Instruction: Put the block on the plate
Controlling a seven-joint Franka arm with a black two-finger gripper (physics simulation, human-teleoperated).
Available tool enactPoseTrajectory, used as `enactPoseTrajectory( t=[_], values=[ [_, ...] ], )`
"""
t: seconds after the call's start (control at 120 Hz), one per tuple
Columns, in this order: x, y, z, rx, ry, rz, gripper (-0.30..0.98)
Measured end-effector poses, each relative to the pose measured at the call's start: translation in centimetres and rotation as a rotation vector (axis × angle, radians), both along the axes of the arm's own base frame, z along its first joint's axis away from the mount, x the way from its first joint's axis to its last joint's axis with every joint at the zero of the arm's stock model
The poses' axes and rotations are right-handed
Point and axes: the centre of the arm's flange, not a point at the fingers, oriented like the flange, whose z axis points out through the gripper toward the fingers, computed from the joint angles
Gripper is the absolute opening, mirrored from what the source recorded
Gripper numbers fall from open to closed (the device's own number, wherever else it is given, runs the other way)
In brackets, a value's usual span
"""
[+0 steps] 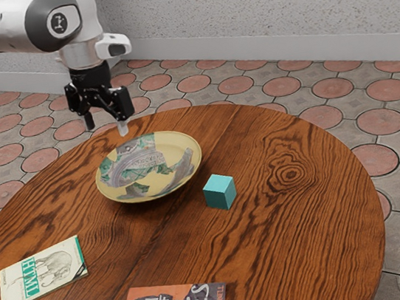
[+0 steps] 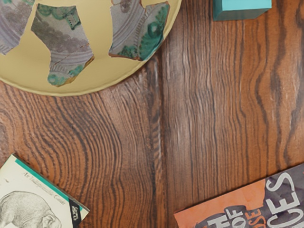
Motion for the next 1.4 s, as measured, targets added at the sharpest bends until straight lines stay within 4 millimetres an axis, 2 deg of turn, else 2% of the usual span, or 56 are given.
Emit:
enactPoseTrajectory(
  t=[0.225, 0.375, 0.442, 0.608, 0.675, 0.767, 0.842, 1.075, 1.175, 1.25, 1.4],
  values=[
    [-0.1, -1.1, 0.0, -0.001, -0.003, -0.030, 0.69],
    [0.6, -1.2, -4.6, 0.001, 0.015, -0.037, 0.69],
    [1.4, -2.2, -6.1, 0.000, 0.006, -0.055, 0.69],
    [7.1, -6.4, -9.2, 0.009, -0.029, -0.094, 0.69],
    [9.0, -6.8, -11.2, 0.014, -0.019, -0.076, 0.69],
    [10.5, -6.6, -13.6, 0.020, -0.005, -0.031, 0.69],
    [11.2, -7.3, -14.9, 0.007, 0.002, -0.016, 0.69],
    [12.1, -9.8, -16.1, -0.039, -0.007, -0.012, 0.69],
    [12.6, -10.5, -18.8, -0.041, 0.010, -0.010, 0.69],
    [13.9, -10.8, -20.7, -0.044, 0.010, -0.009, 0.69],
    [15.2, -11.8, -22.4, -0.055, -0.001, -0.008, 0.69]
  ],
)
